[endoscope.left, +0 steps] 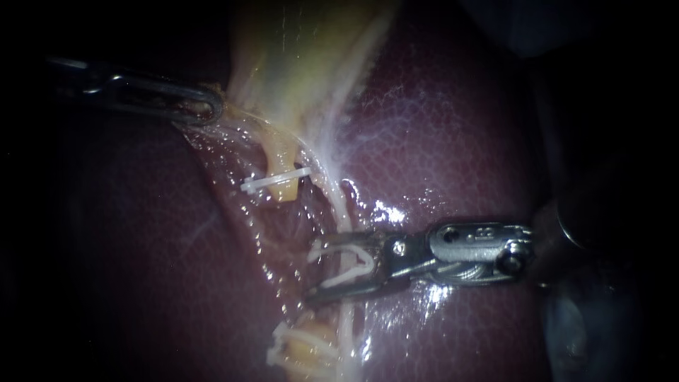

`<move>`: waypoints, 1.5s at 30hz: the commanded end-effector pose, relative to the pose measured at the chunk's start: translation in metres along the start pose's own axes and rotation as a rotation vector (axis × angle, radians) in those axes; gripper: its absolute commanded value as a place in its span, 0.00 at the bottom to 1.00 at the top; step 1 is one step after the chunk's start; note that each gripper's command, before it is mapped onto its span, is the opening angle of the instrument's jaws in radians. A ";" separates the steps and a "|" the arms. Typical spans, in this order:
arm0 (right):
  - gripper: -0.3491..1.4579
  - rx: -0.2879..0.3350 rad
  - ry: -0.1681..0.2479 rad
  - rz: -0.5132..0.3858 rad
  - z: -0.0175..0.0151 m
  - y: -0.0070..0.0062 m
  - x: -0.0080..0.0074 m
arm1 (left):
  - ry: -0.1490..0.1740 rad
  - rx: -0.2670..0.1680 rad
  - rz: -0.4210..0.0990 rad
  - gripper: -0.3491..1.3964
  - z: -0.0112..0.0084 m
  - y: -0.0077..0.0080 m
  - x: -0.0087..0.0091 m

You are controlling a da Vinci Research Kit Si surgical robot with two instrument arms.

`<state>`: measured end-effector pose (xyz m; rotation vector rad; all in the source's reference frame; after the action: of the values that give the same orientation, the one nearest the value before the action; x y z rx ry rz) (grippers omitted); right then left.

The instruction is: Clipping first clip right tube

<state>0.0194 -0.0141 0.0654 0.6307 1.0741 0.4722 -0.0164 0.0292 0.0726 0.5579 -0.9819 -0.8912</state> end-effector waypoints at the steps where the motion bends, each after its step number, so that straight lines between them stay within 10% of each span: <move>1: 0.46 0.000 0.000 0.000 0.0000 -0.0001 0.0001 | 0.000 0.000 0.000 0.00 0.0000 0.0000 0.0000; 21: 0.46 0.060 0.053 0.044 -0.0077 -0.0047 0.0077 | 0.001 0.003 -0.001 0.00 -0.0003 0.0001 -0.0002; 45: 0.46 0.092 -0.011 0.170 -0.0034 0.0015 -0.0029 | 0.001 0.003 -0.001 0.00 -0.0004 0.0000 -0.0002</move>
<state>0.0152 -0.0142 0.0674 0.8097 1.0418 0.5656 -0.0160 0.0293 0.0723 0.5613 -0.9817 -0.8901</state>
